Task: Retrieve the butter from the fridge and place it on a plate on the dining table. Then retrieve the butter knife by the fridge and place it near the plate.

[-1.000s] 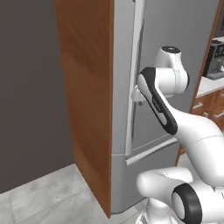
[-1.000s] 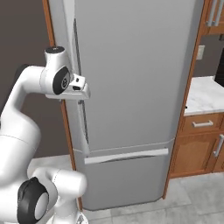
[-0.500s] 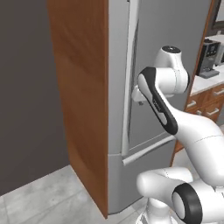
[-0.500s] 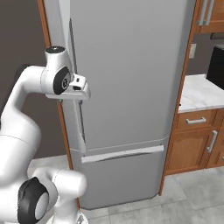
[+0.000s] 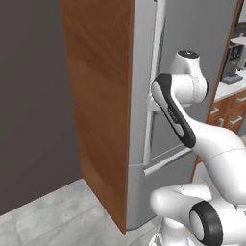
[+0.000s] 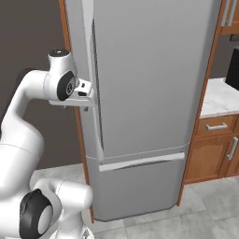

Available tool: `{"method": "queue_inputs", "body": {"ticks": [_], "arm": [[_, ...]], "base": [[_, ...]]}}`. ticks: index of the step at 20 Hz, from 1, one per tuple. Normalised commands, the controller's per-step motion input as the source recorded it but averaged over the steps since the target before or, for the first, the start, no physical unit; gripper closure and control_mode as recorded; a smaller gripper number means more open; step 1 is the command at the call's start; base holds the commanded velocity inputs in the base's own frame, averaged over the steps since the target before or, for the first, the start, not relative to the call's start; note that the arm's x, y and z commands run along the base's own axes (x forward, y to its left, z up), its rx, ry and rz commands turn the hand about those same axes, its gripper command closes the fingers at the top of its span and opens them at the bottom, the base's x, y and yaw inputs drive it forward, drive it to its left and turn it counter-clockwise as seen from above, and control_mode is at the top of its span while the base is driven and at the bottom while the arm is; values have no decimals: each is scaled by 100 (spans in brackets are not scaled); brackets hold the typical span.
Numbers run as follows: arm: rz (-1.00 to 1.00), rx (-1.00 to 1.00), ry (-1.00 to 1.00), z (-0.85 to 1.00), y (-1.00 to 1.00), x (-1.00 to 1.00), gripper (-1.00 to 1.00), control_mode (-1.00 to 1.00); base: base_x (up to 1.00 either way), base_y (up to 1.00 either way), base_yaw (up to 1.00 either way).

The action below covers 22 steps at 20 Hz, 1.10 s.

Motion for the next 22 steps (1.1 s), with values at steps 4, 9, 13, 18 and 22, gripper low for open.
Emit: {"method": "queue_inputs", "body": {"ticks": [4, 9, 13, 18, 22], "arm": [[0, 0, 0, 0, 0, 0, -100, 100], [0, 0, 0, 0, 0, 0, -100, 100], [0, 0, 0, 0, 0, 0, -100, 100], [0, 0, 0, 0, 0, 0, -100, 100], [0, 0, -3, 0, 0, 3, -100, -100]], "base": [[-26, 0, -12], [-26, 0, -10], [-28, 3, -3], [-22, 0, -5], [0, 0, 0]]}}
